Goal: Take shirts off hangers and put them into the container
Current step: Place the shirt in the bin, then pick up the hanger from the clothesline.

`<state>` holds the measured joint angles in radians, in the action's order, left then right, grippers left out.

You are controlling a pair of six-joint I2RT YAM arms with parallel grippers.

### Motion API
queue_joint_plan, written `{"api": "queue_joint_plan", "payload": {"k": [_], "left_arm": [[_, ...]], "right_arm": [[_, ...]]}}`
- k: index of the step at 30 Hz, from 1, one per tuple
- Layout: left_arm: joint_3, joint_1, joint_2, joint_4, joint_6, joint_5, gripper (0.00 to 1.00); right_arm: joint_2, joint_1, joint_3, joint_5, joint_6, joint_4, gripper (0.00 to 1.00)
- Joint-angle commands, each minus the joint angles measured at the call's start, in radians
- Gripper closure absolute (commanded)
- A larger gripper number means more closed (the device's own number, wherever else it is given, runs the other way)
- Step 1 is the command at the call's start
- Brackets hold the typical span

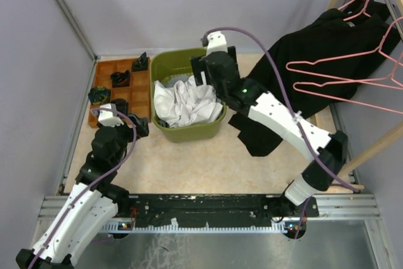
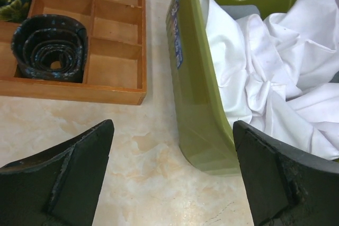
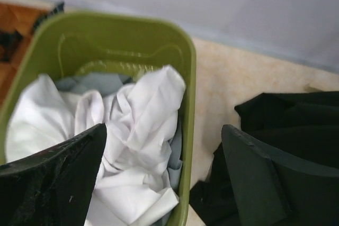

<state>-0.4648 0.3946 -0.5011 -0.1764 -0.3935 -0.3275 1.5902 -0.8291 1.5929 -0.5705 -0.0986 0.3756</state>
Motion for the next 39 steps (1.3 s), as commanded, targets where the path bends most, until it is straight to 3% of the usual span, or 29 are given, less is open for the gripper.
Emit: {"api": "queue_joint_plan", "payload": {"k": [1,7,12,14,18,21,23,27,34,39], "left_arm": [[-0.076,-0.006,-0.012,-0.106,-0.016,-0.078,0.01],[-0.131,-0.006,-0.057,-0.202,0.120,-0.072,0.01],[-0.135,-0.005,-0.084,-0.203,0.138,-0.050,0.01],[-0.148,-0.006,-0.092,-0.206,0.137,-0.036,0.01],[-0.155,-0.006,-0.082,-0.127,0.156,0.052,0.01],[-0.210,-0.005,-0.105,-0.085,0.136,0.135,0.01],[-0.266,-0.005,-0.143,-0.051,0.132,0.220,0.01],[-0.407,-0.006,-0.249,0.028,0.130,0.356,0.01],[-0.602,-0.001,-0.510,0.323,0.092,0.721,0.02],[-0.769,0.045,-0.798,0.456,0.076,0.878,0.05]], "right_arm": [[-0.164,-0.007,0.073,-0.081,-0.014,-0.150,0.11],[-0.200,-0.007,0.079,-0.326,0.010,-0.096,0.08],[-0.186,-0.003,0.065,-0.535,0.181,-0.222,0.06],[-0.191,-0.003,0.048,-0.536,0.230,-0.272,0.06],[-0.263,-0.007,-0.068,-0.177,0.134,-0.202,0.06],[-0.288,-0.011,-0.126,-0.218,0.012,-0.149,0.08],[-0.317,-0.016,-0.186,-0.114,-0.018,-0.144,0.08],[-0.433,-0.021,-0.435,0.283,0.016,-0.255,0.06],[-0.760,-0.025,-0.878,0.577,0.013,-0.604,0.05],[-0.917,-0.026,-1.072,0.688,0.000,-0.624,0.05]]}}
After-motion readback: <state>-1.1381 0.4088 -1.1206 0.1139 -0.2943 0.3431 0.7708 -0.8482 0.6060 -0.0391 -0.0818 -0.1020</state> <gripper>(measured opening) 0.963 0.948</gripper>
